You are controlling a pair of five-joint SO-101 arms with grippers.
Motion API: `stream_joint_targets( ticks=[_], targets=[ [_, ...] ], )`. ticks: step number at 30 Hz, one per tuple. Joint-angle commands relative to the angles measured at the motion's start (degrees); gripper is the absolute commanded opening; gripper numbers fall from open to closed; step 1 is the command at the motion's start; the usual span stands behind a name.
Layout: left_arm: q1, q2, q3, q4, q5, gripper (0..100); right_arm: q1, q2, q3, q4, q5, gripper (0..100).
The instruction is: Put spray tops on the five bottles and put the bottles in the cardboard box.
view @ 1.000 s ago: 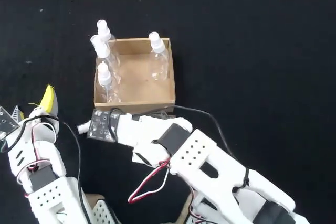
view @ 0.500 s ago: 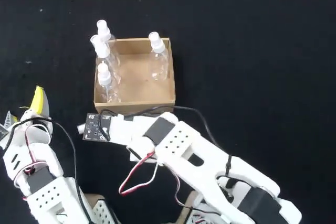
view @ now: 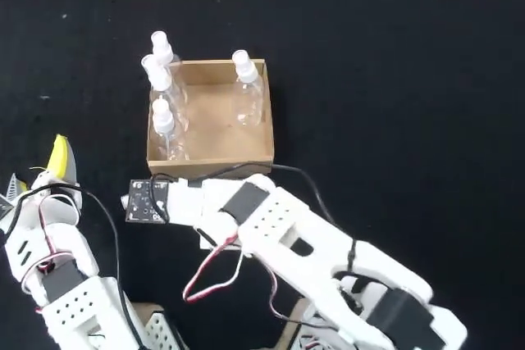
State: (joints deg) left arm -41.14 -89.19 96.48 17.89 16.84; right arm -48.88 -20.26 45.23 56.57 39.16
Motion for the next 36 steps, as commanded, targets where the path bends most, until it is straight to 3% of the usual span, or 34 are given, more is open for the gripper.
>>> stream_joint_targets(
  ticks=[1,13,21,36],
  targets=[
    [-0.31,-0.97,0.31,-0.26,0.62,24,2.11,2.15,-2.86,-2.11,0.44,25.0],
    [-0.31,-0.97,0.31,-0.44,0.62,24,-1.58,2.59,-1.27,3.87,0.09,25.0],
    [-0.31,-0.97,0.84,-2.55,0.62,24,-1.67,-7.96,-0.92,4.75,-2.73,25.1],
    [-0.22,-0.97,0.84,-2.55,0.62,24,1.67,2.77,-2.33,-4.57,-1.85,25.1]
  ],
)
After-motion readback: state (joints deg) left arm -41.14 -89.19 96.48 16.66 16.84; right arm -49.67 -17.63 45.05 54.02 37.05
